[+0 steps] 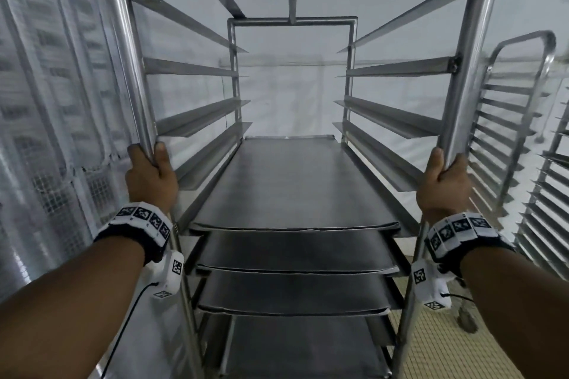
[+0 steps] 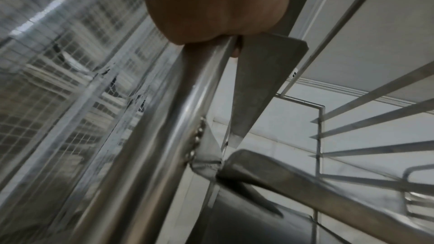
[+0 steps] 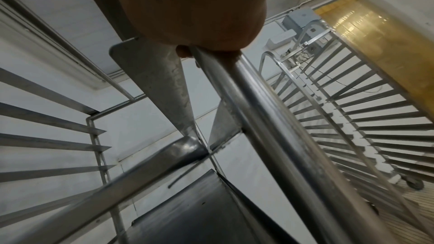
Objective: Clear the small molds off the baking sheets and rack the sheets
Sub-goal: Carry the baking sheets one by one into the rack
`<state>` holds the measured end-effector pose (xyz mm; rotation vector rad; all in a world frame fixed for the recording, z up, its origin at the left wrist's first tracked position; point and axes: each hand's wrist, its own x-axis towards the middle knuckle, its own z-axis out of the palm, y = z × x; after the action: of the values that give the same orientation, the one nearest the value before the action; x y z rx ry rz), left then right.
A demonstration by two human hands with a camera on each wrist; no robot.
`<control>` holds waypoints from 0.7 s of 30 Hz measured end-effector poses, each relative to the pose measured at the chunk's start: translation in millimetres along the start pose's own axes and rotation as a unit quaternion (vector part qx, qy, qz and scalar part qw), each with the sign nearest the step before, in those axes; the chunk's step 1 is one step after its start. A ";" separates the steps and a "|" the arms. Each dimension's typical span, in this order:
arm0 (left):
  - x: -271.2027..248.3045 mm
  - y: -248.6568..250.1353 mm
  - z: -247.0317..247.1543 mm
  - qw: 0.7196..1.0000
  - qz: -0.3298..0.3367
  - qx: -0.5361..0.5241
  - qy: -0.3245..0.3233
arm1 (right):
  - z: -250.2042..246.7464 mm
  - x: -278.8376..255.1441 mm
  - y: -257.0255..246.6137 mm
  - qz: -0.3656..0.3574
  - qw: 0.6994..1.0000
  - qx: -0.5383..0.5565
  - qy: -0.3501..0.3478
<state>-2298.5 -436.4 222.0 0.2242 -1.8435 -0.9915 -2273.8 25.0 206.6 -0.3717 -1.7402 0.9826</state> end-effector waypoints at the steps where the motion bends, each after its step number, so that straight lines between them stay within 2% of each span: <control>1: 4.4 -1.6 12.4 1.000 -0.002 0.008 -0.001 | 11.0 7.3 4.3 0.002 1.000 0.003 -0.004; 4: 18.5 -7.2 53.0 1.000 -0.018 0.007 0.003 | 44.6 32.7 16.2 -0.005 1.000 0.027 -0.012; 9: 46.8 -19.9 119.2 1.000 -0.008 0.000 0.014 | 100.4 71.5 37.3 0.010 0.999 0.008 -0.039; 17: 80.5 -20.4 198.6 0.999 -0.037 0.016 0.015 | 193.7 124.9 75.2 0.008 0.999 0.029 -0.038; 21: 102.9 -36.8 238.7 0.999 -0.034 0.011 0.016 | 234.5 145.9 87.5 0.013 0.999 0.027 -0.028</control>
<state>-2556.9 -389.9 223.8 0.3156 -1.8274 -1.0093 -2559.5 73.0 207.8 -0.3371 -1.7591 1.0654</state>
